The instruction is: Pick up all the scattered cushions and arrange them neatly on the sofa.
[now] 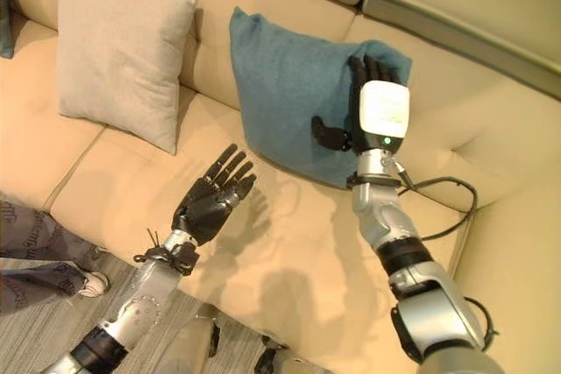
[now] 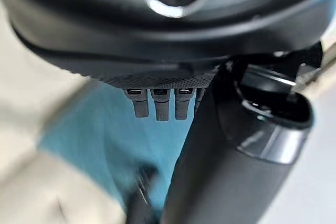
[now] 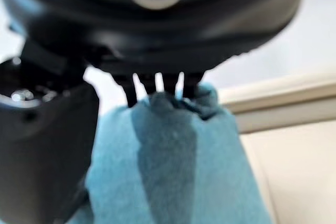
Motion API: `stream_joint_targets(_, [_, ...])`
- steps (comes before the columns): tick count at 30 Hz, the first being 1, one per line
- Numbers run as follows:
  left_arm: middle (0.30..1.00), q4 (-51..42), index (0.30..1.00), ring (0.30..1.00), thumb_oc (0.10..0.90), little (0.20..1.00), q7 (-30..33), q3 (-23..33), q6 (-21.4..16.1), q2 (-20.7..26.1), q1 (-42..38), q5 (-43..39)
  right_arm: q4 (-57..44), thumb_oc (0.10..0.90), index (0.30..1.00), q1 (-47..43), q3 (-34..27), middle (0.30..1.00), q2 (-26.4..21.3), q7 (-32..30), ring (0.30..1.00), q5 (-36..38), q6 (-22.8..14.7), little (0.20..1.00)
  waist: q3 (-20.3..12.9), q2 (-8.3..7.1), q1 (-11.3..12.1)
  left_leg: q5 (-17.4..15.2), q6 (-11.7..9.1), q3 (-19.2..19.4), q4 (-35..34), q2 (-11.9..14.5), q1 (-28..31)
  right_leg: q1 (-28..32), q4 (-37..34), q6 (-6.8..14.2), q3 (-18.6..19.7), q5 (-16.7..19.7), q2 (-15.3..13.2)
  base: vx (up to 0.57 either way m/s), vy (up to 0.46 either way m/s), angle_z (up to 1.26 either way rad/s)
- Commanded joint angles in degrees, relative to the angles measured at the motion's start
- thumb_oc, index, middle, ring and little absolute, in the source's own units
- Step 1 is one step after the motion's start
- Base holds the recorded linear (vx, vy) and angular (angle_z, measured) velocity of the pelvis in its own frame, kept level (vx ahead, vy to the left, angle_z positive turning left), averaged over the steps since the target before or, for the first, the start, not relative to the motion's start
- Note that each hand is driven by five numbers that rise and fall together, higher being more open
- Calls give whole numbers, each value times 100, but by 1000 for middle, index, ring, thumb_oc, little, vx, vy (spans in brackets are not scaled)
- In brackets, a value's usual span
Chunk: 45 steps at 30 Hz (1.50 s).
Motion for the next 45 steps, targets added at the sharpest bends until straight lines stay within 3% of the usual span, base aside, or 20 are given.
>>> stream_joint_targets(1, [900,-4,900,900,800,900,-24,212,-379,-147,-626,661,-927,800,900,-176,-666,900,-313,-750,900,136,-212,900,-409,-235,-105,-1187,-276,348,27,182,427,301,60,328,138,-849,-142,82,11,-1])
stream_joint_targets(4, [900,1112,900,900,800,900,559,690,-471,-302,-1139,1178,-1796,800,900,454,-1281,900,-106,-1110,900,651,-813,900,-498,-269,-392,-1061,-265,435,27,197,298,138,60,332,126,-703,-151,-44,58,-6])
stream_joint_targets(8, [900,1636,900,900,800,900,913,1163,-547,-150,-1424,1378,-2477,800,900,989,-2008,900,166,-1444,900,1161,-1300,900,-656,-301,-631,-1084,-282,487,27,224,216,14,60,362,194,-693,-121,32,28,-12])
stream_joint_targets(10, [900,1649,900,900,800,900,1056,1337,-622,-37,-1573,1404,-2671,800,900,1162,-2288,900,284,-1315,900,1670,-1681,900,-731,-308,-744,-1093,-283,516,27,232,185,-54,60,371,257,-681,-109,24,33,-5])
stream_joint_targets(15, [900,1687,900,900,800,900,1288,1578,-720,242,-1833,1664,-2931,800,900,1495,-2604,900,468,-1119,900,2321,-2237,900,-833,-283,-905,-1110,-277,584,27,257,146,-150,60,392,347,-654,-79,18,23,-24])
stream_joint_targets(20, [900,1844,900,900,800,900,1549,1753,-760,176,-1921,1880,-3484,800,900,2225,-2708,900,1210,-336,900,3424,-3008,900,-854,-197,-1093,-1148,-269,648,27,256,199,-147,60,381,412,-645,-88,27,40,-8])
stream_joint_targets(23, [900,1768,900,900,800,900,1535,1859,-789,196,-1865,1859,-3527,800,900,2713,-2713,900,1254,30,900,3558,-2963,900,-860,-195,-1171,-1160,-265,678,27,270,212,-147,60,380,434,-641,-76,4,5,-1])
stream_joint_targets(27, [900,1615,900,900,800,900,1504,1931,-784,235,-1723,1878,-3229,800,900,3409,-2463,900,1384,803,900,4352,-2939,900,-823,-204,-1260,-1186,-243,741,27,281,281,-113,60,384,466,-628,-79,2,1,-3])
stream_joint_targets(31, [900,1680,900,900,800,900,1344,2063,-761,227,-1562,1808,-2731,800,900,3433,-1978,900,1273,1427,900,4739,-2758,900,-745,-227,-1250,-1192,-227,812,27,293,387,-61,60,373,524,-626,-87,-5,1,-13])
stream_joint_targets(42, [900,1780,900,900,800,900,1247,2180,-778,401,-1642,1980,-1958,800,900,3515,-1416,900,812,1950,900,4228,-2150,900,-636,-238,-1151,-1154,-231,815,27,283,436,-5,60,352,482,-623,-108,-2,0,-7])
stream_joint_targets(45, [900,1858,900,900,800,900,1367,2116,-786,437,-1809,2078,-1831,800,900,3374,-1289,900,1108,1942,900,4492,-2248,900,-577,-275,-1127,-1129,-226,795,27,296,379,-61,60,356,481,-591,-102,0,0,0])
